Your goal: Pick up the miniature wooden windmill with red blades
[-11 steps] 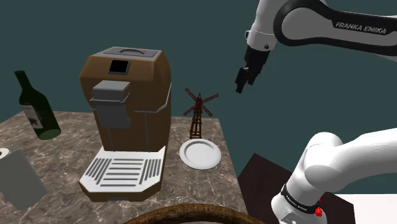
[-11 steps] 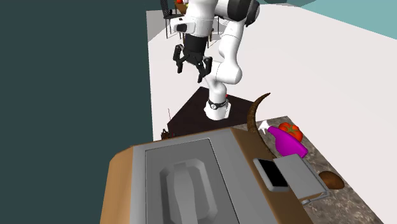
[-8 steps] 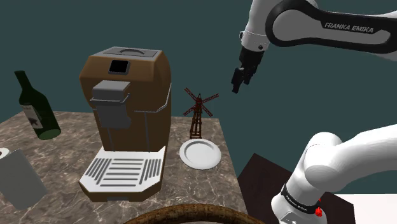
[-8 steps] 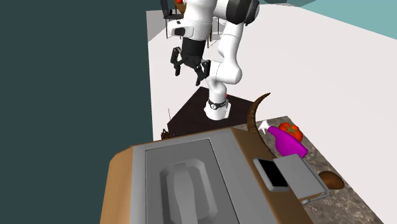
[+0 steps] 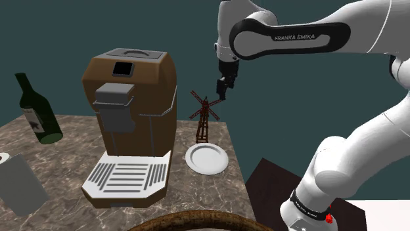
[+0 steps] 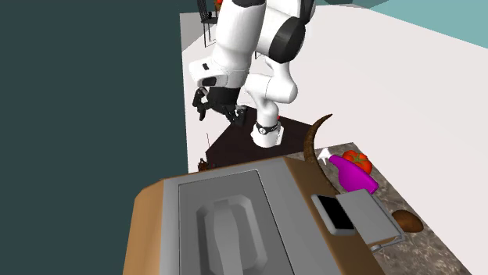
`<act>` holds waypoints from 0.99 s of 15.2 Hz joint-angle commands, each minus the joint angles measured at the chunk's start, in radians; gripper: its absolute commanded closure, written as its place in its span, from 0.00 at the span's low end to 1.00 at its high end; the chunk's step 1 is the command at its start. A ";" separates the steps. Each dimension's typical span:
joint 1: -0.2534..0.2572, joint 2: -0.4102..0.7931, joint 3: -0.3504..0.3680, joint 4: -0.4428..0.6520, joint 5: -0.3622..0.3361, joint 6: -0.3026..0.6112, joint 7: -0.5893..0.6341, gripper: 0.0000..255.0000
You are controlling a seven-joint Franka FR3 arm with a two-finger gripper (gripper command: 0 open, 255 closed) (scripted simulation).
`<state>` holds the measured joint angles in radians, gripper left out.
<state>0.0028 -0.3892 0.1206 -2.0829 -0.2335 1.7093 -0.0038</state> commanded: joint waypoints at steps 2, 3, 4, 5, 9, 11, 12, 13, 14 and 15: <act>0.005 0.135 0.026 0.081 -0.054 0.010 -0.023 0.00; 0.007 0.177 0.034 0.107 -0.073 0.011 -0.030 0.00; 0.009 0.220 0.041 0.135 -0.093 0.012 -0.038 0.00; 0.012 0.263 0.048 0.163 -0.113 0.011 -0.045 0.00; 0.015 0.304 0.053 0.152 -0.134 0.047 -0.038 0.00; 0.015 0.306 0.053 0.128 -0.137 0.071 -0.029 0.00; 0.015 0.308 0.052 0.117 -0.138 0.083 -0.025 0.00; 0.014 0.310 0.052 0.106 -0.140 0.096 -0.020 0.00; 0.014 0.311 0.052 0.100 -0.141 0.103 -0.018 0.00; 0.014 0.311 0.052 0.100 -0.141 0.103 -0.018 0.00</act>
<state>0.0166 -0.0770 0.1721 -1.9768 -0.3741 1.8066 -0.0241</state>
